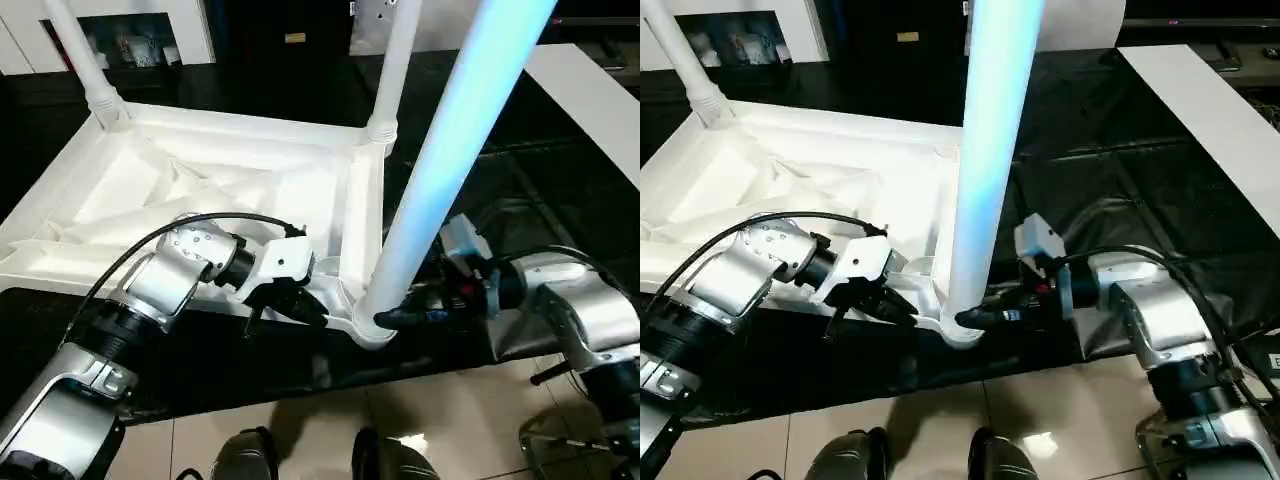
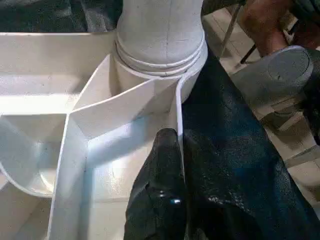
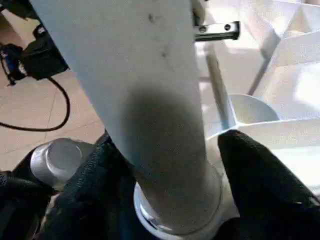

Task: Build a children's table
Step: Rotate leg to tighten

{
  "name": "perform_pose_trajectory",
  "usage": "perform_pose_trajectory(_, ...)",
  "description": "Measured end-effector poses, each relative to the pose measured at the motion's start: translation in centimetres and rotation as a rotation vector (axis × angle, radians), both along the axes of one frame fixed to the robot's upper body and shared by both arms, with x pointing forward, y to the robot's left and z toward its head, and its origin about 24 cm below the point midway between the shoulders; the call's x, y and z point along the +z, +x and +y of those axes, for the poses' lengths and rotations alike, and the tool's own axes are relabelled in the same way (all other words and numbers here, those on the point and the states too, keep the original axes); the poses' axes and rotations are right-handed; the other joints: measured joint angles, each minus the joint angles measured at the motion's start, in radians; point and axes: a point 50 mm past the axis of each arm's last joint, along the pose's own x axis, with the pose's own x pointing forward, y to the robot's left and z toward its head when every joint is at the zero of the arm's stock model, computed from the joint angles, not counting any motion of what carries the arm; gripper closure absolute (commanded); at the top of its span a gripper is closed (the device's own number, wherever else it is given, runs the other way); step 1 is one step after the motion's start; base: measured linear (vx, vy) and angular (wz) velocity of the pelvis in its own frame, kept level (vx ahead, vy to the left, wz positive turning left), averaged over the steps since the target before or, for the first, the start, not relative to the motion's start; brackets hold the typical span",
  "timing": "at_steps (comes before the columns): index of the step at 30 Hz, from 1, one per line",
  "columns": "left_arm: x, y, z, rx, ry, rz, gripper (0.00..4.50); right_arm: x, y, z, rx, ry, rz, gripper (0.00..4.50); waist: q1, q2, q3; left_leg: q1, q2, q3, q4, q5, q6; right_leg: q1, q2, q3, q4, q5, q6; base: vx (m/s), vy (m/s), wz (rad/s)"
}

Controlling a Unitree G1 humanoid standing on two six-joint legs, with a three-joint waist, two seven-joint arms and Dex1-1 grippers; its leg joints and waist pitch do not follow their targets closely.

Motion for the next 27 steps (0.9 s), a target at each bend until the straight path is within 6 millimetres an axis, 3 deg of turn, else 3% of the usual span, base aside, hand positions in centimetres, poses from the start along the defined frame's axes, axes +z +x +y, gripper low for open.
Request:
perform_pose_trajectory(4,0.0,0.0,0.1,0.001,0.004,-0.002,4.5,-0.2,-0.1,0.3,0.017,0.002,0.01,2.21,0.001,0.0,0.0,0.0,0.0,0.0,0.0,0.0,0.0,0.0,0.0,0.0,0.0,0.0,0.0,0.0,0.0,0.0)
perform_pose_trajectory(12,0.1,0.1,-0.2,0.015,-0.018,0.016,4.5,0.1,-0.2,0.1,0.001,0.0,0.025,2.42,0.006,0.0,0.0,0.0,0.0,0.0,0.0,0.0,0.0,0.0,0.0,0.0,0.0,0.001,-0.002,0.0,0.0,0.0)
perform_pose_trajectory(15,-0.1,0.8,-0.6,0.169,-0.053,0.028,4.5,-0.2,0.3,0.1,-0.168,0.017,0.032,2.43,0.004,0.0,0.0,0.001,0.0,0.0,0.001,0.0,-0.001,0.001,0.0,0.0,0.001,0.002,-0.002,0.0,0.0,0.0)
perform_pose_trajectory(17,-0.4,1.9,-1.1,0.372,-0.1,0.033,4.5,-0.2,1.7,0.4,-0.393,0.043,0.021,2.43,-0.011,0.0,-0.001,0.003,0.0,0.0,0.004,-0.002,-0.004,0.003,0.0,0.0,0.001,0.002,-0.002,0.0,0.0,0.0)
perform_pose_trajectory(19,-0.1,3.2,-2.4,0.531,-0.126,0.013,4.5,0.0,3.5,0.9,-0.616,0.063,0.003,2.44,-0.042,0.001,0.0,0.0,0.0,0.0,0.008,-0.001,-0.004,0.0,0.0,0.0,-0.002,0.003,-0.003,0.0,0.0,0.0)
perform_pose_trajectory(22,-0.6,3.9,-4.3,0.682,-0.195,0.03,4.5,0.0,5.1,1.6,-0.848,0.085,0.011,2.46,-0.074,-0.004,-0.003,0.001,0.0,0.001,0.008,-0.002,-0.004,0.001,0.0,0.0,-0.003,0.003,-0.003,0.0,0.0,0.0)
perform_pose_trajectory(27,-0.6,5.0,-6.3,0.829,-0.236,0.028,4.5,0.2,6.9,2.9,-1.066,0.091,-0.02,2.47,-0.072,-0.004,-0.003,0.002,0.0,-0.001,0.005,-0.001,-0.004,0.001,0.001,-0.001,-0.002,0.004,-0.003,0.0,0.0,0.0)
